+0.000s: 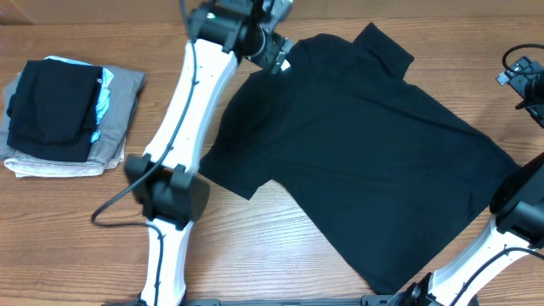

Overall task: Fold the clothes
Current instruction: 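Reach left gripper to the shirt's left shoulder near the collar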

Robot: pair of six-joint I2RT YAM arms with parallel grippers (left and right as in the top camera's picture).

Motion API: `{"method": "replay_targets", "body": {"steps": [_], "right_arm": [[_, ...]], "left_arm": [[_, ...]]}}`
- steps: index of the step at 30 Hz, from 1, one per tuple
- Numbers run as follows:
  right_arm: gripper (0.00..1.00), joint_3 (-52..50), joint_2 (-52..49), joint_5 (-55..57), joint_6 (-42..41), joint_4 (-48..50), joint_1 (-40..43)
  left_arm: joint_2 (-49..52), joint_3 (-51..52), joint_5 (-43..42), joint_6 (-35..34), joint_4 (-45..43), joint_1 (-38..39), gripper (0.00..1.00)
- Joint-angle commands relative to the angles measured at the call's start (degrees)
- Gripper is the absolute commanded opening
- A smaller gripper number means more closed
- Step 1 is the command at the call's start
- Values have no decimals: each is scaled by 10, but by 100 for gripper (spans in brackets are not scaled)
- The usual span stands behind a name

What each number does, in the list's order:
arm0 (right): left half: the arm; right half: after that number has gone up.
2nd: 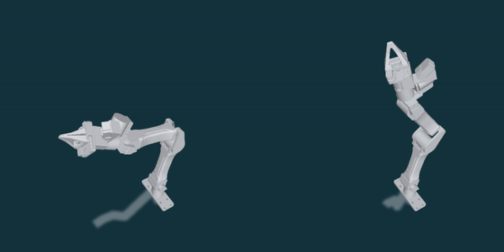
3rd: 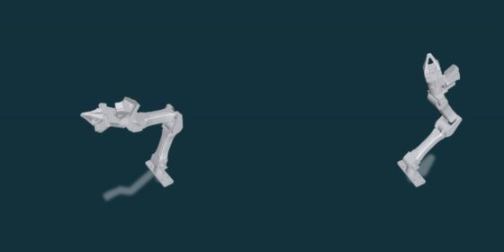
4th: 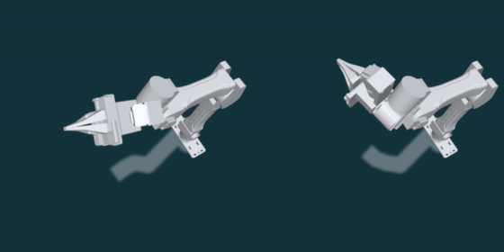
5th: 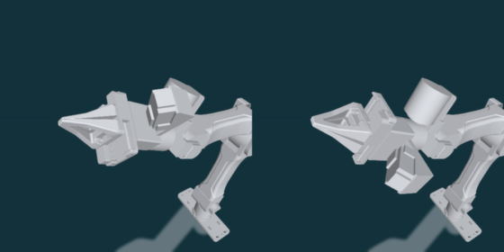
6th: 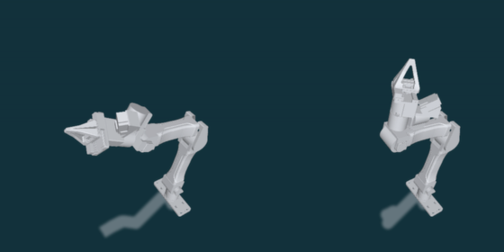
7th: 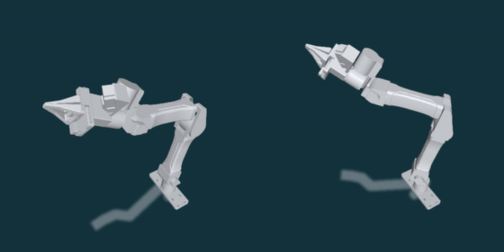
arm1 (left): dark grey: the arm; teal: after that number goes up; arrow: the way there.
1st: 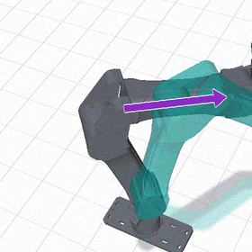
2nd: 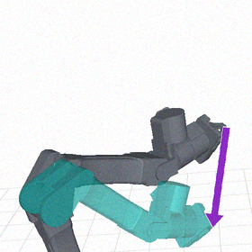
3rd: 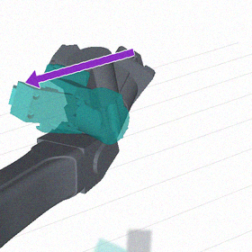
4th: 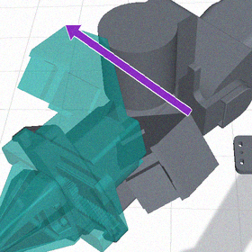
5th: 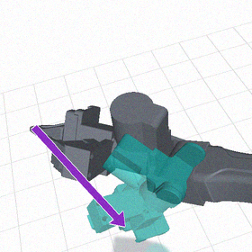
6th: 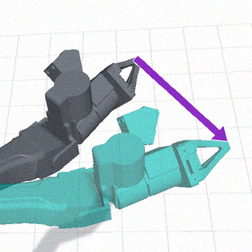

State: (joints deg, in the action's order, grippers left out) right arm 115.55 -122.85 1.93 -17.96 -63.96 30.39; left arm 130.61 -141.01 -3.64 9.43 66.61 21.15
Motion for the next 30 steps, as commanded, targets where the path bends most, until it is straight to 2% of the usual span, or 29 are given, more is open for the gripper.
{"method": "replay_targets", "body": {"steps": [1,7,21,25,30], "right_arm": [[100,8,9,3,0,2,2],[100,8,9,3,0,2,2],[100,8,9,3,0,2,2],[100,8,9,3,0,2,2],[100,8,9,3,0,2,2]], "left_arm": [[49,-16,-2,-34,-5,1,17],[123,-16,36,-110,-33,1,4],[233,-16,58,-160,-51,-18,4],[237,-16,58,-193,-24,-31,4],[237,-16,57,-204,64,-46,4]]}}
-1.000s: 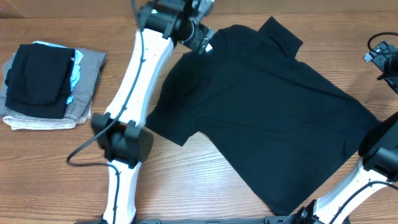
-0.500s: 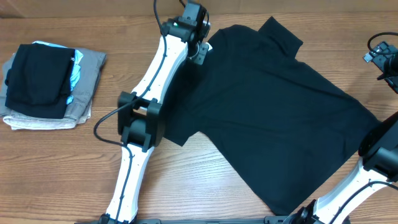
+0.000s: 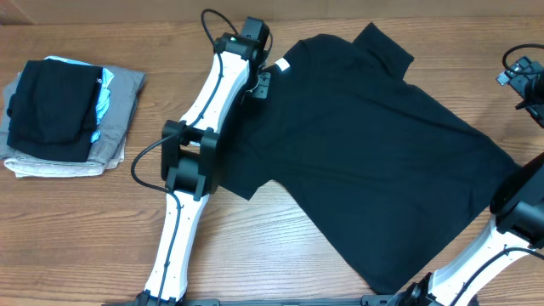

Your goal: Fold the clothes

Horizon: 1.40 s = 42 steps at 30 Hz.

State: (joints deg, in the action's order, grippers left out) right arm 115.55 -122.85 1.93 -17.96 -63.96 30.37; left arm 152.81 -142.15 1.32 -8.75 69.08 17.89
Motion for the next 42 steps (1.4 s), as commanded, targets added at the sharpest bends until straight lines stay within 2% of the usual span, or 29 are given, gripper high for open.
{"method": "replay_targets", "body": {"steps": [1,6,12,20,29,36,42], "right_arm": [[100,8,9,3,0,2,2],[100,8,9,3,0,3,2],[100,8,9,3,0,2,2],[100,8,9,3,0,2,2],[100,8,9,3,0,2,2],[100,8,9,3,0,3,2],[100,8,9,3,0,3,2]], "left_arm": [[15,-5,8,-22,59,-15,4],[15,-5,8,-24,134,-15,4],[15,-5,55,-71,205,-16,4],[0,-8,51,-76,221,-16,4],[-132,-17,51,-75,220,2,4],[-221,-15,48,-76,278,26,4],[-276,64,15,-72,278,42,4]]}}
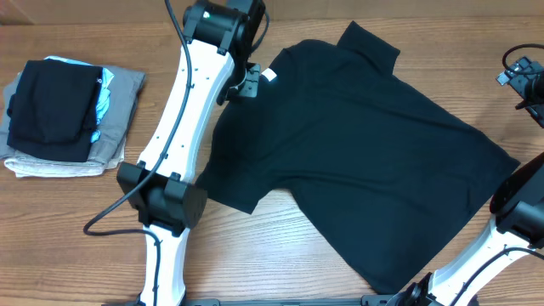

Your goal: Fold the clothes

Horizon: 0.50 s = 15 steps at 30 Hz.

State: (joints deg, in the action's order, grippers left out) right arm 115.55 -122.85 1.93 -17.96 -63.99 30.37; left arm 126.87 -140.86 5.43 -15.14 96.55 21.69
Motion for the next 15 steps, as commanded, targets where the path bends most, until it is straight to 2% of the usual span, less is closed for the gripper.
{"method": "replay_targets", "body": {"steps": [1,7,12,15], "right_arm": [[100,8,9,3,0,3,2],[100,8,9,3,0,3,2],[100,8,9,3,0,3,2],[100,8,9,3,0,3,2]], "left_arm": [[-33,78,-35,-7,3,5,4],[-156,253,13,-30,-29,5,5],[-268,457,-25,-42,-139,5,4],[-299,572,-35,-42,-222,5,4]]}}
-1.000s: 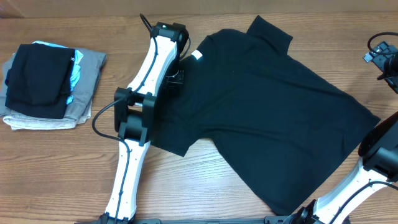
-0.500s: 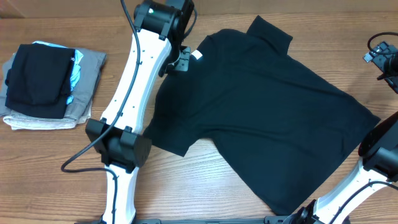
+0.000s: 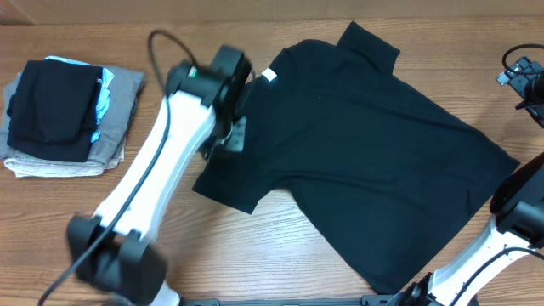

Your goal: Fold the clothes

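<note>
A black T-shirt lies spread flat and turned at an angle across the middle of the wooden table. Its collar with a white tag points to the far left. One sleeve lies at the far edge, the other toward the front left. My left gripper hovers at the shirt's left edge, between the collar and the front-left sleeve. Motion blur hides how its fingers stand. My right gripper sits at the far right edge, off the shirt, with its fingers not discernible.
A stack of folded clothes, black on top of blue and grey, lies at the left end of the table. Bare wood shows in front of the shirt. A black cable loops over the left arm.
My left gripper has moved from beside the collar tag toward the front, to the shirt's left edge above the front-left sleeve. The shirt lies as it did. The right arm is unchanged.
My left gripper was first at the collar by the white tag, then just left of it. By the last earlier moment the collar and far sleeve lay a little further left. Now the gripper is lower, along the shirt's left edge.
</note>
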Robot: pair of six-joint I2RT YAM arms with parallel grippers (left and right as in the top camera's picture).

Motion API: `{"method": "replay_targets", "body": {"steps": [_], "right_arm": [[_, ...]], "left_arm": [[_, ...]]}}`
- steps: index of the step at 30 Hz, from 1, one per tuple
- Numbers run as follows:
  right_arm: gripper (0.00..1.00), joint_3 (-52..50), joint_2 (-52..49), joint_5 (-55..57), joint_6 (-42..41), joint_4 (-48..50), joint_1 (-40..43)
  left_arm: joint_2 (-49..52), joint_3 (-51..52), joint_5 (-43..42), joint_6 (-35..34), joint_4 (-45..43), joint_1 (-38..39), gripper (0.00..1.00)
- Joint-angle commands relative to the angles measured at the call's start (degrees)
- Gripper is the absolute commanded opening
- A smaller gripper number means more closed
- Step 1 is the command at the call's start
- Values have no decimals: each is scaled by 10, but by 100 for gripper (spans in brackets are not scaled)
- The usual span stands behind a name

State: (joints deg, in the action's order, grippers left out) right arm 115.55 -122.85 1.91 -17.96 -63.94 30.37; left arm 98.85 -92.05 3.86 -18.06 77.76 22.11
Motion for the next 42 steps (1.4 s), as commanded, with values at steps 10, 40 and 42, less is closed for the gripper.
{"method": "replay_targets", "body": {"steps": [10,40,42], "right_arm": [[100,8,9,3,0,2,2],[4,-5,11,-87,-1,-300,1],[4,-23,11,-40,-21,-322,1]], "left_arm": [[-19,194,-86,-12,-172,-1,4],[-75,64,-98,31,-92,-90,13],[-74,64,-96,31,-93,-90,14]]}}
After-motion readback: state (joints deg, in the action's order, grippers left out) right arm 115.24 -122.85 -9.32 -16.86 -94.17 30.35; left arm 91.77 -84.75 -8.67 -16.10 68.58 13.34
